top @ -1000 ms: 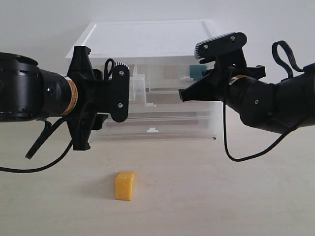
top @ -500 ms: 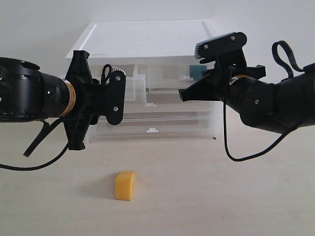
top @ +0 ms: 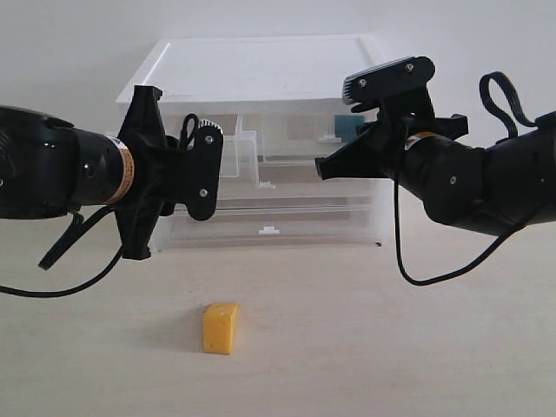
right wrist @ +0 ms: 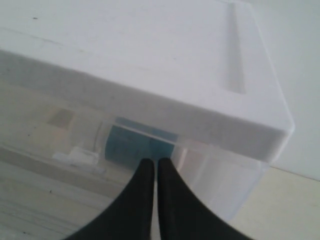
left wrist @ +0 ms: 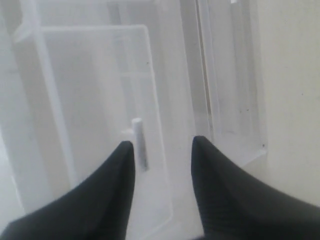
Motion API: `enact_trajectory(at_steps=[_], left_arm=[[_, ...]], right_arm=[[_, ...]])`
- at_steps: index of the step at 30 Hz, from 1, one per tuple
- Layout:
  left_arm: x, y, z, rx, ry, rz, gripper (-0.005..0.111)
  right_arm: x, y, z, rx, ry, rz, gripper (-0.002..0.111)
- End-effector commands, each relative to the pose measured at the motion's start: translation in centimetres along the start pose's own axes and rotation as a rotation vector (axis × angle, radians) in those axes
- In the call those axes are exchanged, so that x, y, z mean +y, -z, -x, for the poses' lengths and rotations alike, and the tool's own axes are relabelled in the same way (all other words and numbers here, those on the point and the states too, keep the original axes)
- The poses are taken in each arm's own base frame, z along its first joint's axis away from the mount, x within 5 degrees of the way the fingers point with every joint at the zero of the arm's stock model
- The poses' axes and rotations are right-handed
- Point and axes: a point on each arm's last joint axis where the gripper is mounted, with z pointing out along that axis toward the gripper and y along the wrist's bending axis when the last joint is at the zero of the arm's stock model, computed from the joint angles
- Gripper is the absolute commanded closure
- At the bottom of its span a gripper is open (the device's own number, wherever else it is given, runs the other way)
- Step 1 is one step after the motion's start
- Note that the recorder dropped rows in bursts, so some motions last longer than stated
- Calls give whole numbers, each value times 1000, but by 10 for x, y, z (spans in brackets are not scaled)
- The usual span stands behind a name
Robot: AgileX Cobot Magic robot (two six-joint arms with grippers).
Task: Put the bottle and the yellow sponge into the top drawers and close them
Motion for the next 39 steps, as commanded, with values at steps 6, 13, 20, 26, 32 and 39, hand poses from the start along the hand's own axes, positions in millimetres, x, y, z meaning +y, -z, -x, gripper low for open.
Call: enact_trajectory(at_steps=[6,13,20,26,32,39], left_arm=[[-7,-14,1,-3,-10,17,73],[-9,-24,-12,156,49,82,103],[-22,-15,18,111,-19,78,103],[-29,-5,18,108,-35,73,103],[-26,13,12,89,-16,92,103],[-28,17,15,41,2,75,103]], right_arm=[[-1,-1,2,-10,7,-1,108],[-1,-1,2,-14,22,-1,108],[-2,-1,3,-18,26,-4,108],[-1,-1,2,-14,26,-1,108],[-1,-1,2,-14,26,-1,108],[-1,-1,2,-9,22,1,108]])
